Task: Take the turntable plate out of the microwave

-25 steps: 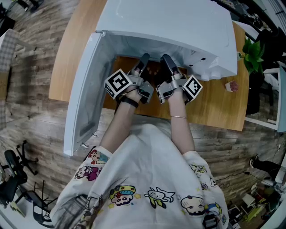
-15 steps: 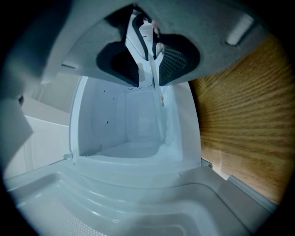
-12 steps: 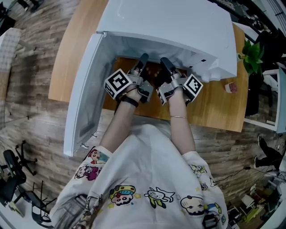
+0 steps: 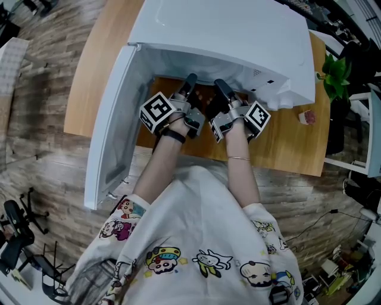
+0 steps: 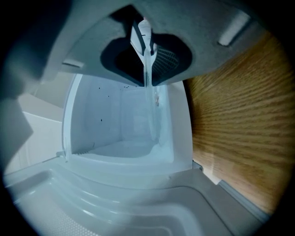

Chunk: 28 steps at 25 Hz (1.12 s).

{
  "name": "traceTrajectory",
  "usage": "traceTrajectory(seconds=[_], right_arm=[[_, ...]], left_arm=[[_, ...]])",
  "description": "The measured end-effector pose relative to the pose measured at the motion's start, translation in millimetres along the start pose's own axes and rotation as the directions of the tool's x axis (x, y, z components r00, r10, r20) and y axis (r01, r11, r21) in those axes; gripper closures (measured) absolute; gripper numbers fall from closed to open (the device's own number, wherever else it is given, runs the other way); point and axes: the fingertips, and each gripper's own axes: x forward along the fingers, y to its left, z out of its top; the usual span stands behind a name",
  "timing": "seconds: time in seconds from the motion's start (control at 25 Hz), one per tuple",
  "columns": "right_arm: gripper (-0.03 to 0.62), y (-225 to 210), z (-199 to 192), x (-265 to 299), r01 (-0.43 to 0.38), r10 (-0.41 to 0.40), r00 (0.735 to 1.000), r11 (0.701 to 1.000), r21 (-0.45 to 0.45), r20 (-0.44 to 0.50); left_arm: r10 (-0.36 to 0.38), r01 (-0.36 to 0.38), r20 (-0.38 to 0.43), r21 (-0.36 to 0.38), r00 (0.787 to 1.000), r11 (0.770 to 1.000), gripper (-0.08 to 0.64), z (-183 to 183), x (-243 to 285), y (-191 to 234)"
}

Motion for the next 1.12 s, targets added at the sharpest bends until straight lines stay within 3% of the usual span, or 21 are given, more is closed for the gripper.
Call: traceTrajectory(seconds=[0.72, 1.12], right_arm=[[0.532, -4.2, -5.9, 3.7, -0.01, 0.01, 1.0, 1.0, 0.005, -0.008], [0.545, -7.1, -7.0, -0.6, -0.019, 0.019, 1.0, 1.0, -0.004, -0.016]], left_arm=[[0.016, -0.018, -0.022, -0.053, 1.0, 0.998, 0.522, -10.7, -10.3, 8.8], [0.015, -0.016, -0.032, -0.042, 0.999, 0.999, 0.522, -15.5, -14.6, 8.5]])
